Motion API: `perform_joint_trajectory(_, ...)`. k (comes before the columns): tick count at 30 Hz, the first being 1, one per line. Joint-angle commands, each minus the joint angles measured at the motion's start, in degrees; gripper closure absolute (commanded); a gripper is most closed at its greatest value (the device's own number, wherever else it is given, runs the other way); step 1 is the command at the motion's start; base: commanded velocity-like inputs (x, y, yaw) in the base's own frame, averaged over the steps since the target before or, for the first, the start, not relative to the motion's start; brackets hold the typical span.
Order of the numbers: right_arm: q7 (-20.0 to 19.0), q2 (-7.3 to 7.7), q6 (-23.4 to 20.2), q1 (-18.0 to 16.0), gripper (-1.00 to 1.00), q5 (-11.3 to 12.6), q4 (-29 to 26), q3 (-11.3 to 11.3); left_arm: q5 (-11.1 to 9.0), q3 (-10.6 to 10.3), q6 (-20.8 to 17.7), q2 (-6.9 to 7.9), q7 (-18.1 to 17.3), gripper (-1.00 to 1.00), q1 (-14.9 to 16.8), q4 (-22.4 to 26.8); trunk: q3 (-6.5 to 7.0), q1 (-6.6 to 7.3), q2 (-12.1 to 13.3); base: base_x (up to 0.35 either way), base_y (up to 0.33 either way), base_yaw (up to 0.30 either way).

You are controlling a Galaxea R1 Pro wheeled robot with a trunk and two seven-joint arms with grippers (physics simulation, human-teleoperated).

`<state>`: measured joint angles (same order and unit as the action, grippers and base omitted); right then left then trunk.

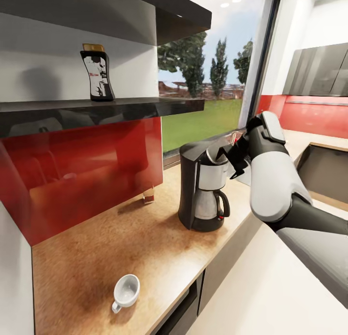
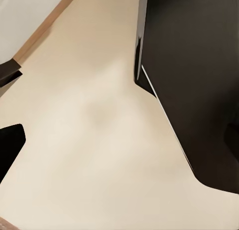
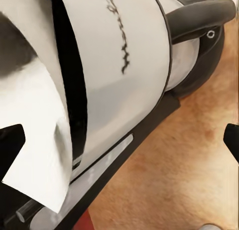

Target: Set up a coffee station on the kitchen countertop: keep the coffee maker on the countertop, move the bottle of coffee from the kitchen shelf to the counter next to the coffee maker, place a paper coffee filter on top of the coffee maker, put the saucer next to the coffee maker with the coffee cup on the saucer, and place the electric kettle next to the coffee maker.

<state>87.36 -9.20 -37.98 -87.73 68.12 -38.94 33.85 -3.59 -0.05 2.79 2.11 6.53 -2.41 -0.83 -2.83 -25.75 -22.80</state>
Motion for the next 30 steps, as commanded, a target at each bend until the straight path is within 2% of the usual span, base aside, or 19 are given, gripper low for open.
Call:
perform_joint_trajectory(1,0.4,-0.08,-0.6,-0.1,-1.0,0.2,-0.1,-1.3,-0.4,0.0,0.3,0.0,0.0,-1.0,0.0,-0.1,-0.12,-0.04,-0.1,0.0,0.0,0.0)
perform_joint_trajectory(4,0.3,-0.11,-0.6,-0.1,-1.0,0.3,-0.7,-3.5,-0.4,0.0,0.3,0.0,0.0,-1.0,0.0,-0.1,-0.12,-0.04,-0.1,0.0,0.0,0.0)
perform_joint_trajectory(8,0.5,-0.24,-0.6,-0.1,-1.0,0.5,-5.5,-4.4,-0.3,0.0,0.3,0.0,0.0,-1.0,0.0,-0.1,-0.12,-0.04,-0.1,0.0,0.0,0.0)
perform_joint_trajectory(16,0.6,-0.3,-0.6,-0.2,-1.0,0.5,-10.3,-4.5,-0.3,-0.1,0.3,0.0,0.0,-1.0,0.0,0.0,-0.12,-0.04,-0.1,0.0,0.0,0.0)
perform_joint_trajectory(20,0.7,-0.29,-0.6,-0.2,-1.0,0.5,-10.9,-4.5,0.0,-0.1,0.3,0.0,0.0,-1.0,0.0,0.0,-0.12,-0.04,-0.1,0.0,-0.029,0.0)
perform_joint_trajectory(30,0.8,0.09,-0.5,-0.2,-1.0,0.5,-11.0,-4.5,0.1,-0.1,0.3,-0.09,0.0,-1.0,0.0,0.1,-0.12,-0.04,-0.1,0.0,-0.253,0.0)
